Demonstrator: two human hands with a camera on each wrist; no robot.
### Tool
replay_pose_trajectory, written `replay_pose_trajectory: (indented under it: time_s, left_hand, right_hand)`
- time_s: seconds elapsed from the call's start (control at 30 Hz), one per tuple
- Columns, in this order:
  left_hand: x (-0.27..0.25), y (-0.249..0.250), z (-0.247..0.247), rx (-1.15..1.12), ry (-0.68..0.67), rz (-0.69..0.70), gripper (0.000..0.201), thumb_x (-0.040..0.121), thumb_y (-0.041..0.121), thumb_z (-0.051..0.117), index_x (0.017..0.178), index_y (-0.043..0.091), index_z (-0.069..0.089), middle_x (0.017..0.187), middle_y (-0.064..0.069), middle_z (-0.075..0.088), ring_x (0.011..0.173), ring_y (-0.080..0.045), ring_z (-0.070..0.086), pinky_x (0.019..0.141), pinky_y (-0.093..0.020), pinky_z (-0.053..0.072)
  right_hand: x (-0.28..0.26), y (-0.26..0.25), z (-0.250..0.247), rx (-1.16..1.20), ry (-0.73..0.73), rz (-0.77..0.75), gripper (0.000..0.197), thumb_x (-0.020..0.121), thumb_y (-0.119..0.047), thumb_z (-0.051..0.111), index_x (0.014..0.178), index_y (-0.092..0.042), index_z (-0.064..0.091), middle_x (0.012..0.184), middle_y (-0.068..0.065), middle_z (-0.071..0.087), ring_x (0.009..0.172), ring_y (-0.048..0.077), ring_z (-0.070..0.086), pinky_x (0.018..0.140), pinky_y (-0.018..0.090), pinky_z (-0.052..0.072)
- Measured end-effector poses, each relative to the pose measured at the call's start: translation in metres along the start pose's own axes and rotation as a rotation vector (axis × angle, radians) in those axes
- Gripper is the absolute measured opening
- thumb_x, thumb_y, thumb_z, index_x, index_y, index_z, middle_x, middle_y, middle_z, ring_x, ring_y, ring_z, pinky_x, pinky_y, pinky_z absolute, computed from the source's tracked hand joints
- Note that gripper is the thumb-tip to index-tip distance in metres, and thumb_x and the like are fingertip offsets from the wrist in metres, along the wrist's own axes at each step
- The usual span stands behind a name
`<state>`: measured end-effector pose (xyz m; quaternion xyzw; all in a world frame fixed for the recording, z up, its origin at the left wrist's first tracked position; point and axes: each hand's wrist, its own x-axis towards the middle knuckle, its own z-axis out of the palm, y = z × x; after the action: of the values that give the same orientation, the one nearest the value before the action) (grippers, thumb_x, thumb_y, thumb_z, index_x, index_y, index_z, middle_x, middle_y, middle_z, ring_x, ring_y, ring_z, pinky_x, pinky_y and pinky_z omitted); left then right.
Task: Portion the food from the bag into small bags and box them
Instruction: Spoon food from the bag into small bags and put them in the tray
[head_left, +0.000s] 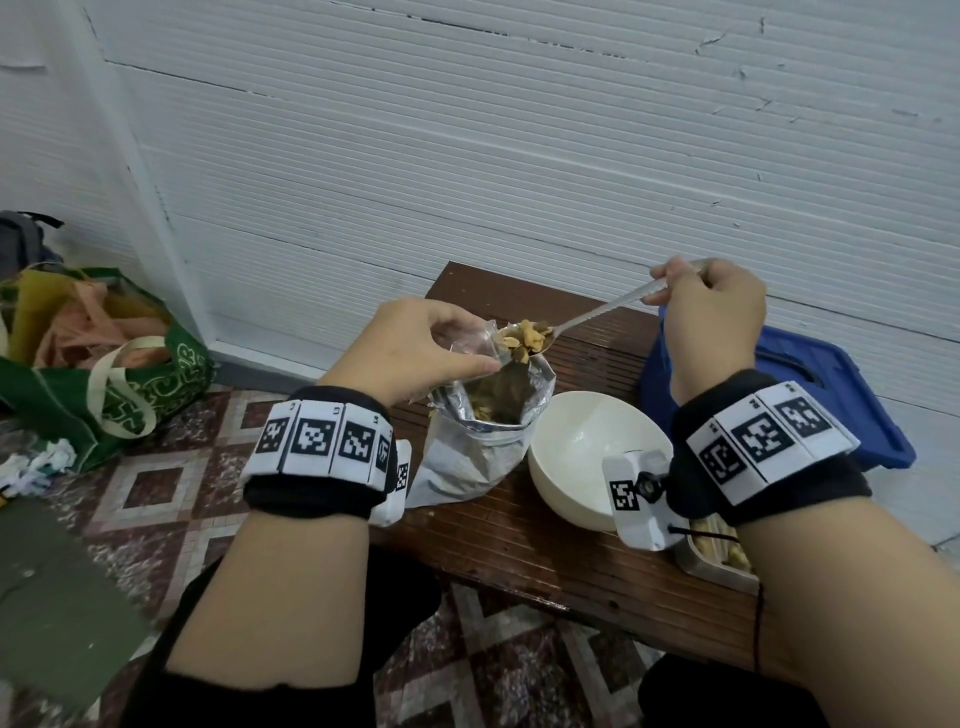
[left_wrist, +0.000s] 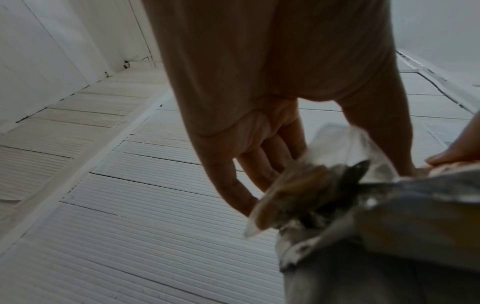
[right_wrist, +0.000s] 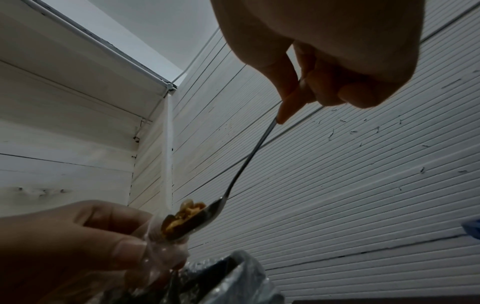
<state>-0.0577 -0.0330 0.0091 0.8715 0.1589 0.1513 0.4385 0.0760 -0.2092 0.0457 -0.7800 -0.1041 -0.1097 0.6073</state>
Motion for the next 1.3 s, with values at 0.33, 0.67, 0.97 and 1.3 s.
replay_pose_trajectory:
  time_s: [0.33, 0.67, 0.97, 1.3]
  left_hand:
    - [0.001, 0.001, 0.005, 0.0, -0.015, 0.007, 0.039, 0.068, 0.033, 0.084, 0.104, 0.027, 0.07, 0.09, 0.019, 0.066, 0.083, 0.008, 0.059, 0.067, 0.0, 0.043]
    - [0.002, 0.005, 0.015, -0.034, 0.069, 0.034, 0.032, 0.07, 0.036, 0.082, 0.095, 0.032, 0.063, 0.088, 0.017, 0.062, 0.083, 0.006, 0.055, 0.072, -0.009, 0.045]
    - [0.002, -0.002, 0.007, -0.105, 0.147, -0.011, 0.024, 0.074, 0.038, 0.078, 0.09, 0.031, 0.061, 0.09, 0.015, 0.063, 0.087, 0.005, 0.057, 0.071, -0.008, 0.042]
    - [0.001, -0.003, 0.001, -0.137, 0.099, -0.04, 0.026, 0.075, 0.035, 0.078, 0.095, 0.024, 0.067, 0.092, 0.013, 0.065, 0.093, -0.001, 0.06, 0.081, -0.016, 0.047]
  right_hand:
    - [-0.008, -0.003, 0.018, -0.031, -0.099, -0.028, 0.025, 0.097, -0.018, 0.049, 0.082, -0.011, 0.068, 0.062, -0.011, 0.058, 0.047, -0.011, 0.05, 0.048, 0.002, 0.034]
    - [-0.024, -0.016, 0.017, 0.118, -0.168, -0.32, 0.024, 0.097, -0.019, 0.052, 0.076, -0.028, 0.062, 0.078, -0.01, 0.066, 0.076, 0.017, 0.063, 0.08, 0.034, 0.051]
    - [-0.015, -0.018, 0.004, 0.259, 0.019, -0.409, 0.019, 0.098, -0.014, 0.048, 0.085, -0.014, 0.062, 0.079, -0.013, 0.064, 0.068, -0.001, 0.058, 0.071, 0.018, 0.049]
    - [-0.028, 0.015, 0.007, 0.027, -0.052, -0.33, 0.02, 0.097, -0.022, 0.051, 0.084, -0.021, 0.066, 0.062, -0.015, 0.054, 0.056, -0.002, 0.048, 0.057, 0.014, 0.038]
